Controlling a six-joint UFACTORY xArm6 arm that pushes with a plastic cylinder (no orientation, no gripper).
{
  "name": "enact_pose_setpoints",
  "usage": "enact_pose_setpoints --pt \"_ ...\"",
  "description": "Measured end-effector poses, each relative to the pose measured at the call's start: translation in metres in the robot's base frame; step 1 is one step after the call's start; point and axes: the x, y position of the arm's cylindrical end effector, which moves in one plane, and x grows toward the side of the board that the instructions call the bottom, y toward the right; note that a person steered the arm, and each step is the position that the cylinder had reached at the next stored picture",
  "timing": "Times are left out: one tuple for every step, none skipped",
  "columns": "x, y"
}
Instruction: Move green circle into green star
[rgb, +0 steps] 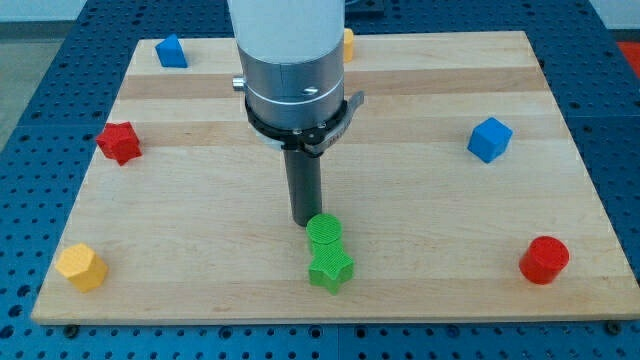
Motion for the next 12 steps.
enact_pose_setpoints --pt "-0.001 0.019" --pt "-0.013 0.057" --pt "-0.029 0.061" --pt "-0.031 0.067" --pt "-0.021 0.068" --pt "-0.002 0.066" --pt "-0.002 0.066" --pt "0.006 0.065" --pt "0.006 0.065" --pt "0.006 0.065" --pt "0.006 0.09" --pt "0.006 0.144"
